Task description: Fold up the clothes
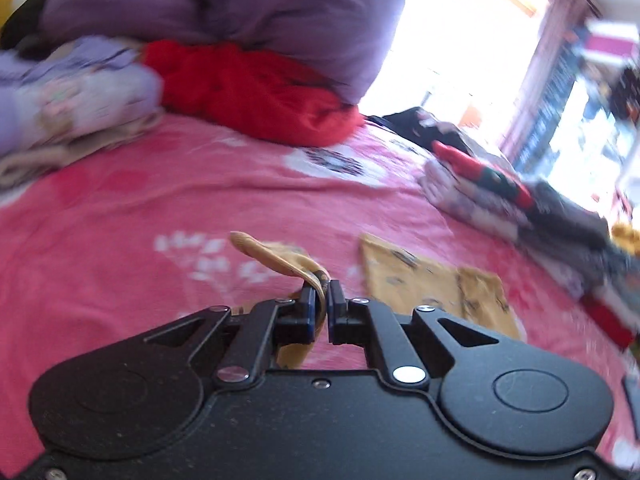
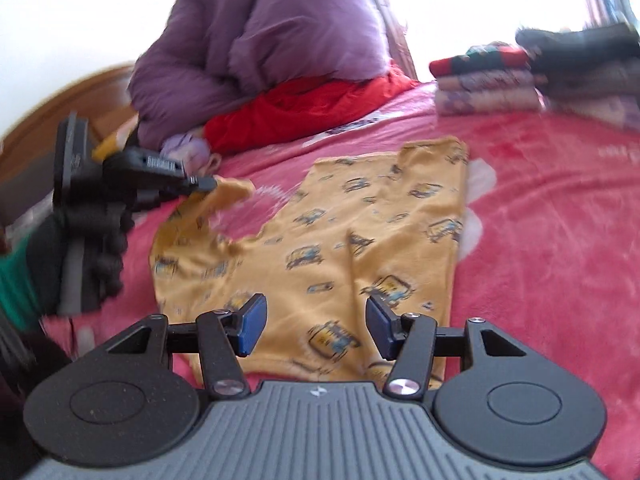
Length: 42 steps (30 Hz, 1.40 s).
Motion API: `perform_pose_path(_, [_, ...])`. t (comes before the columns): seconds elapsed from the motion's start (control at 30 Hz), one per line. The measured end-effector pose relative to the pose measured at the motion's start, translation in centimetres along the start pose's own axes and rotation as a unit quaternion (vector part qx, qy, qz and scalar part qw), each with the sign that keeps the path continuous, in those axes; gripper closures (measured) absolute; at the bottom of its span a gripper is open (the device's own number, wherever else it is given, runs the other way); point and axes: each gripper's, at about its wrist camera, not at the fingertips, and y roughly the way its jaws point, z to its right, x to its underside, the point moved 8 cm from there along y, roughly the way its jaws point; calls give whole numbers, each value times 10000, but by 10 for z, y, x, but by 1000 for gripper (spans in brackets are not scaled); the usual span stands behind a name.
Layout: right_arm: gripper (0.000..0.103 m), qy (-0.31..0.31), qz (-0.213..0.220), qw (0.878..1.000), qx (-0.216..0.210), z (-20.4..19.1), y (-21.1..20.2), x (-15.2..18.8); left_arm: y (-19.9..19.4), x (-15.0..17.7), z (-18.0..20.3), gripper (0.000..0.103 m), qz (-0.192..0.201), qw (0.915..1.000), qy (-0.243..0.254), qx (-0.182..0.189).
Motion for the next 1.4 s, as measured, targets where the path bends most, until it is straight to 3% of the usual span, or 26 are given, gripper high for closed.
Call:
perform_pose_path(0.2, [47,1589,243,9862,-401,50,2,-14,13,26,74,100,-198,9915,1256,293])
perform_pose_path(0.27, [44,1920,291,9797,-499,60,3,-15,18,41,96,100,-318,9823,1805,399])
perform_pose_path(0.33, [44,2077,308,9761,-556,65,4,-17,19,62,120,98,-643,9644,2432,811])
perform_pose_path(0.37, [43,2075,307,9762,-545,65,5,-18,17,72,130,86,-794,9550,2670,1022])
perform_pose_path(0.4, [43,2055,300,9768,-529,65,6,-18,11,76,133,64,-878,9506,2715,1221])
perform_pose_path(0.43, [43,1949,264,9793,-488,63,7,-19,2,74,131,57,-857,9495,2698,1354])
perform_pose_path(0.47, [43,1843,228,9816,-447,60,9,-20,-8,73,130,56,-836,9482,2680,1486])
perform_pose_path(0.5, [43,1737,192,9838,-407,58,11,-21,-17,69,125,57,-793,9494,2597,1575])
perform_pose_path(0.57, [43,1257,87,9919,-185,48,15,-24,-33,51,100,57,-606,9629,2122,1554])
perform_pose_path(0.63, [43,320,-17,9993,176,28,21,-29,-43,33,68,58,-406,9778,1522,1384])
perform_pose_path(0.7, [43,-538,-118,9973,478,7,30,-34,-49,20,31,59,-293,9897,858,1111])
perform_pose_path(0.77, [43,-1334,-244,9879,752,-11,45,-38,-49,17,-1,59,-333,9953,303,863])
perform_pose_path(0.9, [48,-2659,-712,9535,1229,-33,87,-38,-52,22,-32,59,-491,9967,-114,629])
perform_pose_path(0.93, [50,-2772,-795,9492,1261,-34,96,-37,-53,23,-34,59,-530,9964,-120,656])
perform_pose_path(1.0, [50,-2655,-888,9528,1174,-34,108,-40,-56,23,-35,59,-597,9956,-69,716])
perform_pose_path(1.1, [64,-2410,-944,9597,1091,-31,119,-46,-58,23,-35,59,-625,9942,-17,880])
perform_pose_path(1.17, [84,-2307,-958,9629,1022,-31,123,-51,-59,21,-34,59,-612,9937,-2,943])
perform_pose_path(1.4, [90,-1528,-656,9828,801,-19,111,-80,-60,27,-23,57,-793,9888,322,1220])
